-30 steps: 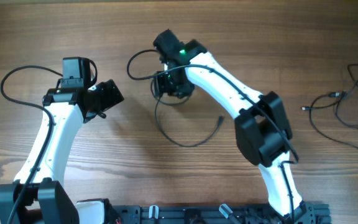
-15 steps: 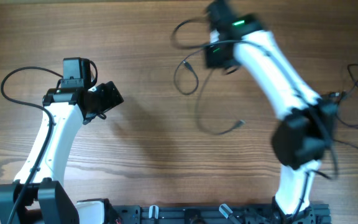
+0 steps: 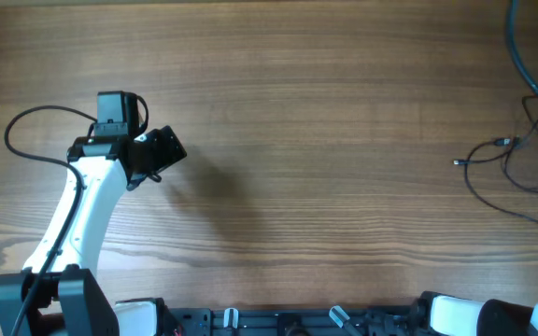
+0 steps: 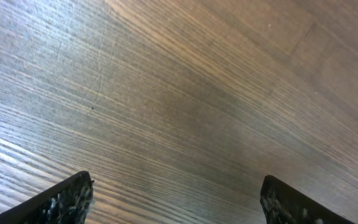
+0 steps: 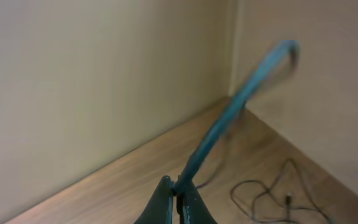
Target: Untangle cables
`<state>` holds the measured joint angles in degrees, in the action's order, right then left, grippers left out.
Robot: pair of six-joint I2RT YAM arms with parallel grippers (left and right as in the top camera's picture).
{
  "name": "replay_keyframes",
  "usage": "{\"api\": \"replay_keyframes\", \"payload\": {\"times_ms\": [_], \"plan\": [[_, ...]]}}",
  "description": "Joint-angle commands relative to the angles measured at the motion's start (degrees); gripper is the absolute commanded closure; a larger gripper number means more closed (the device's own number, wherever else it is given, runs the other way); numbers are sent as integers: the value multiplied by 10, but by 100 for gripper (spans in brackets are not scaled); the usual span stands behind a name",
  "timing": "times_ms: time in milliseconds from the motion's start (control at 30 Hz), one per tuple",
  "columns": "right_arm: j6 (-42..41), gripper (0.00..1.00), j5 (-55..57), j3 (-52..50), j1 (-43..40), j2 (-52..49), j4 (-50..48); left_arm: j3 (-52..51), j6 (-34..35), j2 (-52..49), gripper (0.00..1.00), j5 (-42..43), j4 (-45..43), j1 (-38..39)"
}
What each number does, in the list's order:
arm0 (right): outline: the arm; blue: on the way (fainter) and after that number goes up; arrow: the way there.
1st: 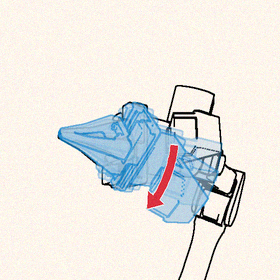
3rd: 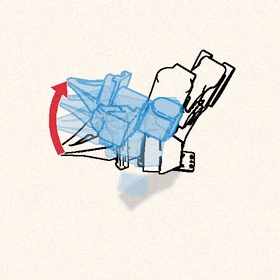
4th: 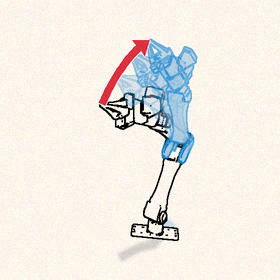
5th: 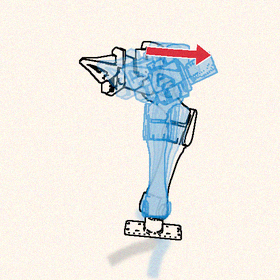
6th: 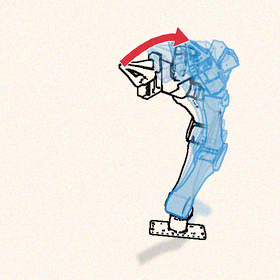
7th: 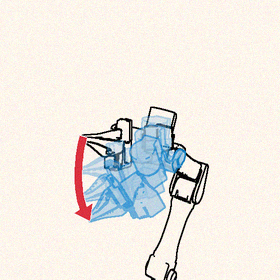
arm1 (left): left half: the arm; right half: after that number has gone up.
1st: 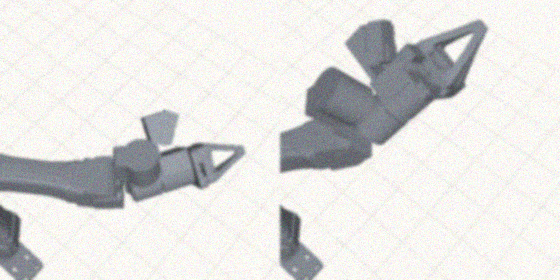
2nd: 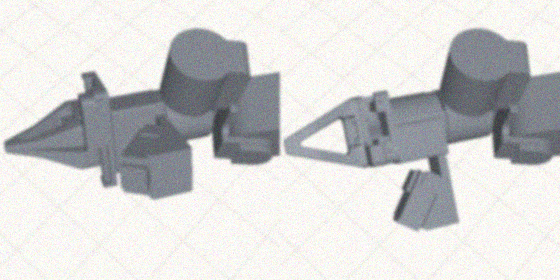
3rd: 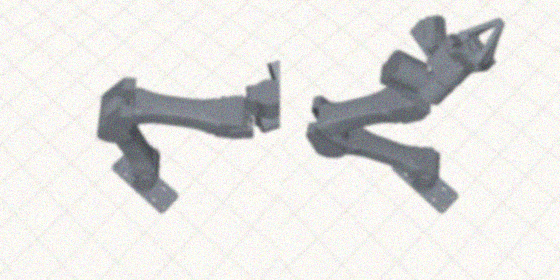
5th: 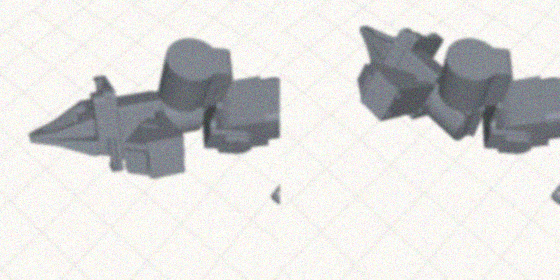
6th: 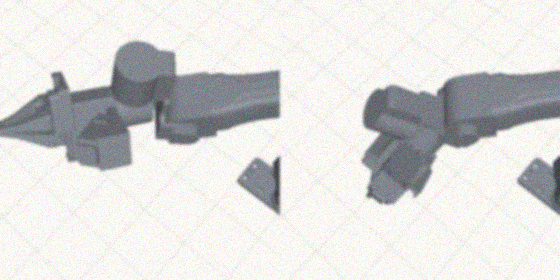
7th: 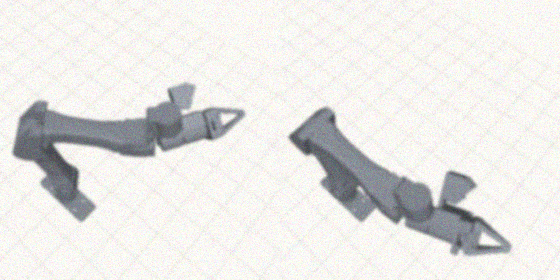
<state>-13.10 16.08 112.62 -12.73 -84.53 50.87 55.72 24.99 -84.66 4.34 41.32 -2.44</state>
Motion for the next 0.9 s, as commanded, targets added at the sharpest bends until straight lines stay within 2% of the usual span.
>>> {"api": "replay_keyframes", "payload": {"times_ms": [0, 400, 633, 867], "plan": [[11, 96, 6, 2, -4, -6, 12, -7, 12, 1, 12, -3, -8, -3], [3, 96, 7, 2, -5, -6, 32, -7, 12, 1, 11, -3, -13, -3], [-150, 96, 6, -49, -43, -35, 133, -7, 12, 1, 12, 4, -12, -3], [-179, 96, 4, -108, -106, -74, 148, -7, 12, 1, 12, 8, -12, -3]]}}
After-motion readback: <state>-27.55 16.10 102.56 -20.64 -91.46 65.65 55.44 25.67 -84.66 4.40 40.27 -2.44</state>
